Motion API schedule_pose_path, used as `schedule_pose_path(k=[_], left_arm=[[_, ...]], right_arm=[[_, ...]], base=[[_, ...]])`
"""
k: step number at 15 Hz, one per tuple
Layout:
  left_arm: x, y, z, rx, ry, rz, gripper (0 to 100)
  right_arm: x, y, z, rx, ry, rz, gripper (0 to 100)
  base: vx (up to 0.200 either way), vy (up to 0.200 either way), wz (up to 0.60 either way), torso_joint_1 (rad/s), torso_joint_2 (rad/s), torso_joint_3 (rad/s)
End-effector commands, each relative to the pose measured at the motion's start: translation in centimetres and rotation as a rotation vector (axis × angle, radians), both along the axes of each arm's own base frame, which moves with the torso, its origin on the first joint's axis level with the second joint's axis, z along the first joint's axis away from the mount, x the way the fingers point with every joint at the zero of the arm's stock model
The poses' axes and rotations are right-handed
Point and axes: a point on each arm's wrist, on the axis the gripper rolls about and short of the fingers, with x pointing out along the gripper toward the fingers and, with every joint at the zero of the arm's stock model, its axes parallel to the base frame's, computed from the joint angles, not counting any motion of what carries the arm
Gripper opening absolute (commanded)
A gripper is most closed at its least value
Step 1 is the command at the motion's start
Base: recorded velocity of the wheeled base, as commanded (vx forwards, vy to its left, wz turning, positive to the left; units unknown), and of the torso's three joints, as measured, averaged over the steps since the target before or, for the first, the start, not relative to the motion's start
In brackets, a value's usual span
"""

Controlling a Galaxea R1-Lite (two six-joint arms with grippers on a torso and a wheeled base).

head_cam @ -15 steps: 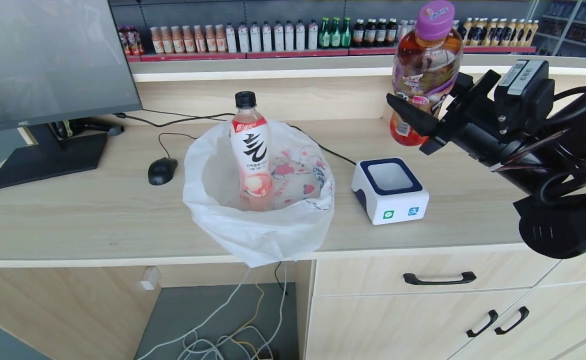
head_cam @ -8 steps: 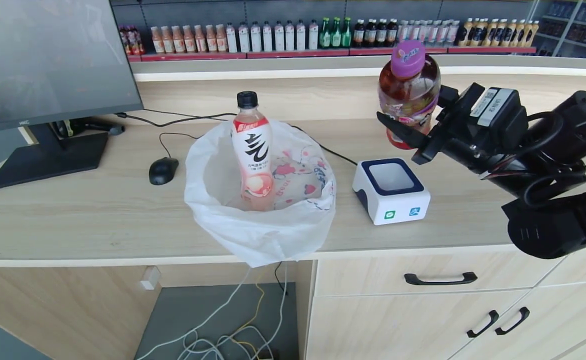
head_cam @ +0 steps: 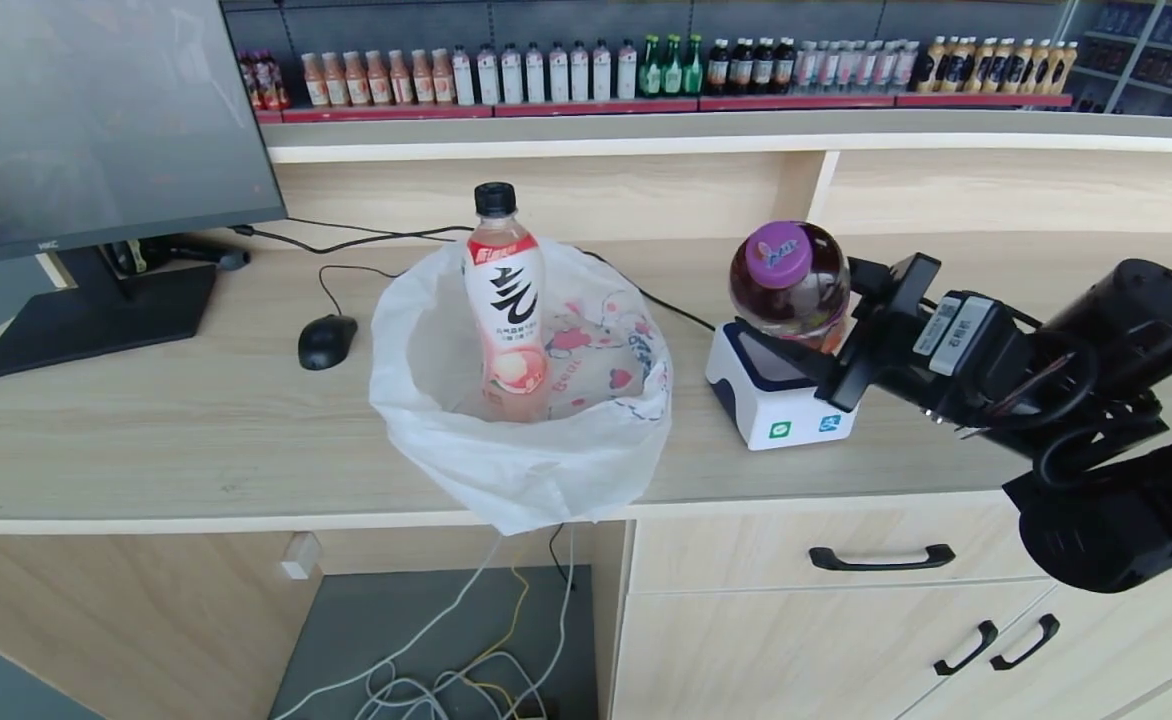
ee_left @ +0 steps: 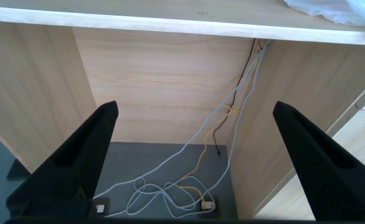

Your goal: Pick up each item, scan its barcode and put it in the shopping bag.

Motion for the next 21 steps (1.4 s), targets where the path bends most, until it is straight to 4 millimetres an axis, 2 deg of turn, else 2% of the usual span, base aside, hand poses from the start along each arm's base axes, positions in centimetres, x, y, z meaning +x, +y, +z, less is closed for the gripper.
schedule_pose_path(k=[1,6,21], left_arm=[[0.0,0.0,0.0,0.000,0.000,0.001,100],[0.0,0.0,0.0,0.000,0.000,0.001,100],[0.0,0.0,0.0,0.000,0.000,0.001,100]], right_arm=[[-0.2,-0.1,-0.2,-0.008,0.005,-0.002,0],[-0.5,0.0,-1.6,-0.055,0.011,0.019,0],[-0.8,0.2,-1.3,-0.063,-0.013,0.034,0]], base=[[0.000,0.000,0.00,0.000,0.00,0.000],[0.000,0.000,0.00,0.000,0.00,0.000],[0.000,0.000,0.00,0.000,0.00,0.000]])
